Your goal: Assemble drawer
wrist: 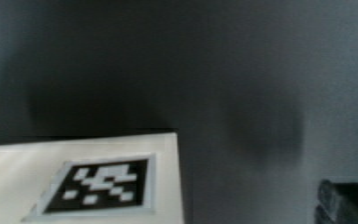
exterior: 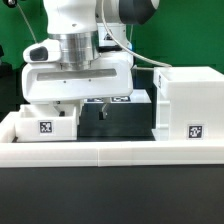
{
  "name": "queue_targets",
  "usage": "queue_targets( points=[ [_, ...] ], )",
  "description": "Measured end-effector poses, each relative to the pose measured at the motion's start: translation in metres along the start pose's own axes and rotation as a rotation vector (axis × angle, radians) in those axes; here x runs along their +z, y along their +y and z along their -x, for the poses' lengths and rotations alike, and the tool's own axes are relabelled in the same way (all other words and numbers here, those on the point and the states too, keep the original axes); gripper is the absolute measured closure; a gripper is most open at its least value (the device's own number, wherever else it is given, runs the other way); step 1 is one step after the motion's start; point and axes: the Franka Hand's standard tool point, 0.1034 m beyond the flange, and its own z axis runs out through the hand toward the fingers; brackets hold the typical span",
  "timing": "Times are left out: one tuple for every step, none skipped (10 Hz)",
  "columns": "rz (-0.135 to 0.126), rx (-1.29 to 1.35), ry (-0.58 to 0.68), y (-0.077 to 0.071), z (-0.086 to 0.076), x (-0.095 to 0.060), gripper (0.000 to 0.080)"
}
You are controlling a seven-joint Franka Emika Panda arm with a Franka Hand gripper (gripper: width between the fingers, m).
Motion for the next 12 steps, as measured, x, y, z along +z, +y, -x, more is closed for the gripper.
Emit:
queue_targets(
  points=[
    [0.007, -0.016, 0.007, 0.0023, 0.0021, 0.001, 0.0151],
    [0.01, -0.043, 0.009, 0.0064, 0.0041, 0.0017, 0.0151],
    [0.012, -0.053, 0.012, 0.0096, 0.0041, 0.0015, 0.0151],
    [0.013, -0.055, 0.013, 0.0115, 0.0043, 0.0013, 0.0156],
    [0.013, -0.055, 0.013, 0.011, 0.0042, 0.0013, 0.0156],
    [0.013, -0.054, 0.013, 0.0111, 0.0042, 0.0013, 0.0316],
    [0.013, -0.054, 0.013, 0.0111, 0.0042, 0.0013, 0.0498],
    [0.013, -0.054, 0.013, 0.0111, 0.0042, 0.0013, 0.0633],
    [0.013, -0.054, 0.013, 0.011, 0.0042, 0.0013, 0.0633],
    [0.013, -0.054, 0.013, 0.0111, 0.0041, 0.0012, 0.0758],
    [0.013, -0.054, 0.013, 0.0111, 0.0041, 0.0013, 0.0758],
    [0.013, -0.054, 0.013, 0.0111, 0.0041, 0.0012, 0.0758]
  ],
)
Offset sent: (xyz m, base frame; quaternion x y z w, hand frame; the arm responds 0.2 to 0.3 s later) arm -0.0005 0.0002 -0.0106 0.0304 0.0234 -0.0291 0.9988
